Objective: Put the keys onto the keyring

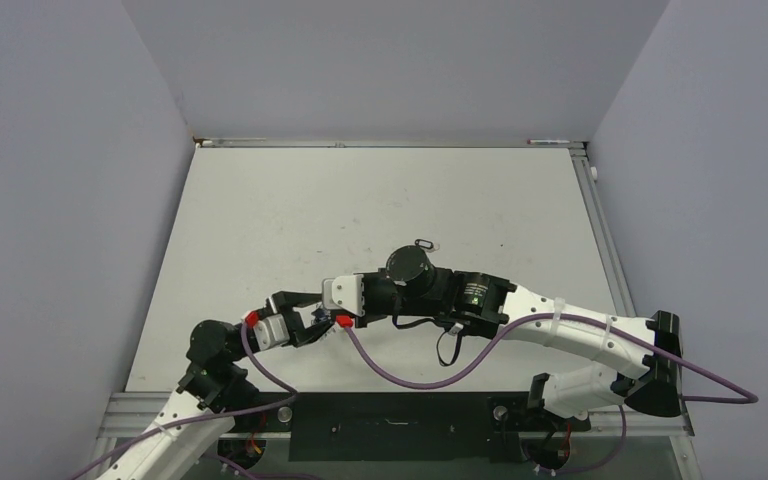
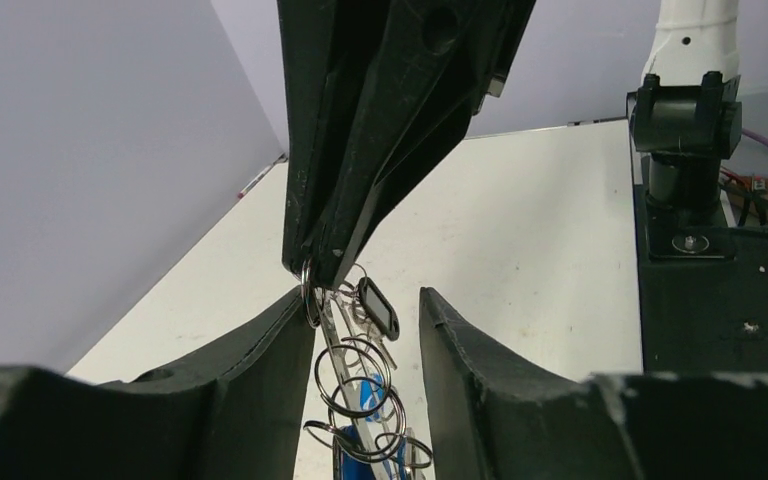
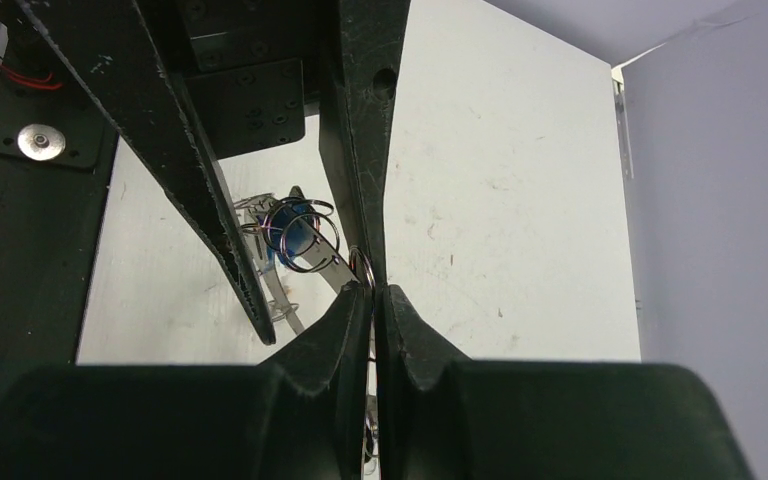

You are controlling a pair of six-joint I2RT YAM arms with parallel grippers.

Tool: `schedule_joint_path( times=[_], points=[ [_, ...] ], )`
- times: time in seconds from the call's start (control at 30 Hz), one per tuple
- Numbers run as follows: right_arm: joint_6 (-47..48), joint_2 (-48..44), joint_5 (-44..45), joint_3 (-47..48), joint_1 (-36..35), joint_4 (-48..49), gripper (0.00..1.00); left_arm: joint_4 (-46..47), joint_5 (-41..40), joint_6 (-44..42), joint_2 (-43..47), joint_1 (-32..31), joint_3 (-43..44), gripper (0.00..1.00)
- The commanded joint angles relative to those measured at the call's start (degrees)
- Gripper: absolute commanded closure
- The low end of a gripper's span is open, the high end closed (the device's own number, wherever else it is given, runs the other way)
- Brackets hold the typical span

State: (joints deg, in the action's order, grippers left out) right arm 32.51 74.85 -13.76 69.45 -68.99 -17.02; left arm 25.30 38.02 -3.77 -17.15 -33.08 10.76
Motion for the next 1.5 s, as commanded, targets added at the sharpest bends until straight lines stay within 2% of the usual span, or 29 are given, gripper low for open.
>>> schedule_joint_path(
  times=[0.0, 0.17, 0.27, 0.47, 0.63, 0.9, 1.1, 1.33, 1.47],
  points=[
    [0.12, -1.0, 3.6, 2.35, 1.32, 1.15, 0.95, -4.65, 4.6, -4.94, 1.9, -0.93, 5.73, 0.61],
    [-0.62, -2.16, 3.5, 1.75, 1.32, 0.85, 0.95, -14.34, 3.33, -6.49, 2.05, -0.85, 10.56, 0.61],
    [-1.15, -2.53, 2.72, 1.66, 1.23, 0.4, 0.95, -16.81, 2.69, -6.35, 1.73, -0.85, 11.9, 0.62],
    [-1.57, -2.99, 2.59, 1.5, 0.84, -0.23, 0.95, -21.93, 1.19, -8.14, -0.38, -0.85, 15.73, 0.73],
    [-1.84, -4.06, 2.77, 1.04, 0.61, 0.53, 0.95, -30.45, -0.77, -12.6, -2.2, -0.85, 19.45, 0.74],
    [-1.97, -4.43, 3.3, 0.95, -0.21, 1.28, 0.95, -30.1, -2.15, -11.74, -4.51, -0.86, 20.24, 0.73],
    [-2.05, -4.43, 3.33, 1.12, -0.82, 1.41, 0.95, -26.62, -3.58, -9.9, -5.66, -0.85, 19.46, 0.8],
    [-2.08, -4.04, 3.39, 1.48, -1.56, 1.2, 0.95, -23.17, -3.0, -8.61, -6.41, -0.9, 18.65, 0.82],
    [-2.09, -3.7, 3.3, 1.57, -1.93, 1.35, 0.95, -22.63, -2.35, -8.5, -7.03, -0.92, 18.42, 0.91]
  ],
)
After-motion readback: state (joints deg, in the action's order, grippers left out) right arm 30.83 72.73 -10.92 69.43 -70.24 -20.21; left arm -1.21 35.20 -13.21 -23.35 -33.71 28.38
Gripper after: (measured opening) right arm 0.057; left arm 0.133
